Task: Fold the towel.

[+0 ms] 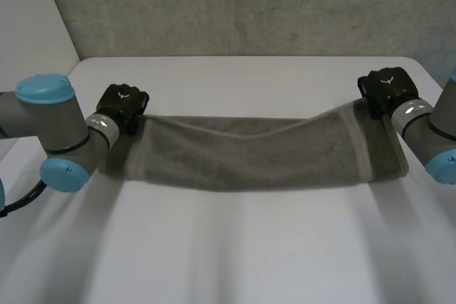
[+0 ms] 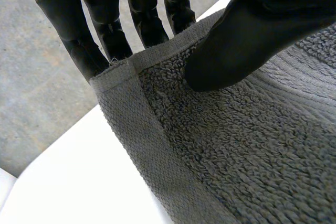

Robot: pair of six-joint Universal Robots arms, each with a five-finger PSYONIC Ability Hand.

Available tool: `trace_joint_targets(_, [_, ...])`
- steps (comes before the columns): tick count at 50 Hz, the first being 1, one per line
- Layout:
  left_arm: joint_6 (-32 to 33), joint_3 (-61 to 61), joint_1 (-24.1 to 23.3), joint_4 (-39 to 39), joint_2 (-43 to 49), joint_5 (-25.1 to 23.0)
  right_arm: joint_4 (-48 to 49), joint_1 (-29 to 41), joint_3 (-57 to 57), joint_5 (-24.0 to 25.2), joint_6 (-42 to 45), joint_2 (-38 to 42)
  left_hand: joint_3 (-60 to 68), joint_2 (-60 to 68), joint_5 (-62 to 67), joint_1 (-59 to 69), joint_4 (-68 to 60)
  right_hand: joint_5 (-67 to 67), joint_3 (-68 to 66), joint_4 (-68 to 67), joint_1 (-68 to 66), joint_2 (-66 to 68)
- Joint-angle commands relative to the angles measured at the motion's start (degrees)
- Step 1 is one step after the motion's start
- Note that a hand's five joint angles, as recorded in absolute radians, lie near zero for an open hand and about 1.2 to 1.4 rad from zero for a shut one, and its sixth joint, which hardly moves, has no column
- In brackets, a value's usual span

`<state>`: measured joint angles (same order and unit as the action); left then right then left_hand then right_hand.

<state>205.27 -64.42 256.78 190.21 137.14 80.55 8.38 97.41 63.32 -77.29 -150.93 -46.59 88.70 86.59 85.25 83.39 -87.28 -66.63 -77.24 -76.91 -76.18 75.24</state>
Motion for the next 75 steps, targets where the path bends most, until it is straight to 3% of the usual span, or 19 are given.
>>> trace_joint_targets(1, [0.2,4.2,0.0,1.2,2.6,2.1,2.2,0.7,-3.1,-2.1,-1.7,2.5,-8.7,-6.6,-15.3,-3.4,7.3,-3.4,-2.8,-3.1,-3.8,4.8])
trace_joint_targets(15, [0.2,8.1,-1.6,1.2,5.3,3.4,4.8,0.9,-6.2,-5.0,-1.8,5.1,-8.7,-6.6,-15.3,-3.4,7.3,-3.4,-2.8,-3.1,-3.8,4.8])
trace_joint_targets(16, [0.3,7.6,-2.1,1.2,5.4,3.2,4.8,1.0,-5.9,-5.1,-1.8,5.4,-23.3,-21.2,-29.9,-18.0,21.9,-3.4,-2.8,-3.1,-3.8,4.8])
trace_joint_targets(17, [0.5,7.3,-2.5,1.4,5.6,3.2,4.8,1.3,-5.8,-5.1,-1.7,5.5,-48.0,-45.9,-54.5,-42.6,46.5,19.4,20.0,19.7,18.9,-18.0])
trace_joint_targets(18, [0.5,7.3,-2.5,1.4,5.6,3.2,4.8,1.3,-5.8,-5.1,-1.7,5.5,-48.2,-46.1,-54.8,-42.9,46.8,19.6,20.2,19.9,19.2,-18.2])
trace_joint_targets(19, [1.0,6.8,-2.9,1.6,5.7,3.4,4.8,1.5,-5.6,-5.2,-1.7,5.5,-66.4,-64.3,-72.9,-61.0,64.9,53.9,54.5,54.2,53.5,-52.5])
trace_joint_targets(20, [1.0,6.8,-2.9,1.7,5.7,3.4,4.8,1.5,-5.6,-5.2,-1.7,5.5,-66.5,-64.4,-73.1,-61.2,65.1,54.3,54.9,54.5,53.8,-52.9])
trace_joint_targets(21, [1.7,5.9,-3.0,2.4,5.5,3.5,4.7,1.5,-5.2,-5.5,-1.7,5.4,-78.7,-76.6,-85.3,-73.4,77.3,66.6,67.2,66.9,66.2,-65.2])
trace_joint_targets(28, [3.5,2.3,-3.4,7.6,3.2,7.1,5.1,1.6,-1.4,-7.2,-1.9,3.6,-78.7,-76.6,-85.3,-73.4,77.3,66.6,67.2,66.9,66.2,-65.2])
trace_joint_targets(36, [0.4,-6.9,-2.6,11.1,-5.8,7.7,4.4,0.9,7.8,-5.8,-1.7,-8.3,-78.2,-76.0,-84.7,-72.8,76.7,66.6,67.2,66.9,66.2,-65.2])
trace_joint_targets(41, [-5.7,-15.0,-2.3,11.1,-13.4,5.1,1.3,0.6,15.9,-2.5,-1.6,-16.8,-77.1,-75.0,-83.7,-71.8,75.7,66.6,67.2,66.9,66.2,-65.2])
trace_joint_targets(48, [-10.8,-22.8,-1.6,10.4,-19.5,-0.5,-6.3,-2.6,21.7,2.4,-1.1,-20.4,-76.5,-74.4,-83.0,-71.2,75.0,62.9,63.5,63.2,62.4,-61.5])
trace_joint_targets(57, [-13.1,-30.8,-1.7,9.8,-24.0,-2.5,-7.8,-7.0,27.4,7.9,3.2,-19.8,-76.5,-74.4,-83.0,-71.2,75.0,52.1,52.7,52.4,51.6,-50.7])
trace_joint_targets(72, [-13.1,-31.6,-2.3,9.9,-23.9,-2.5,-0.3,-7.9,23.7,7.4,6.9,-7.0,-76.3,-74.2,-82.9,-71.0,74.9,42.7,43.3,42.9,42.2,-41.3])
trace_joint_targets(74, [-13.1,-31.7,-2.2,9.9,-23.9,-2.4,-0.1,-7.8,22.6,7.3,6.9,-5.6,-76.3,-74.2,-82.9,-71.0,74.9,22.9,23.5,23.2,22.5,-21.5])
trace_joint_targets(75, [-13.1,-31.7,-2.2,9.9,-23.9,-2.4,-0.1,-7.8,22.6,7.3,6.9,-5.6,-76.3,-74.2,-82.9,-71.0,74.9,22.8,23.4,23.1,22.4,-21.4])
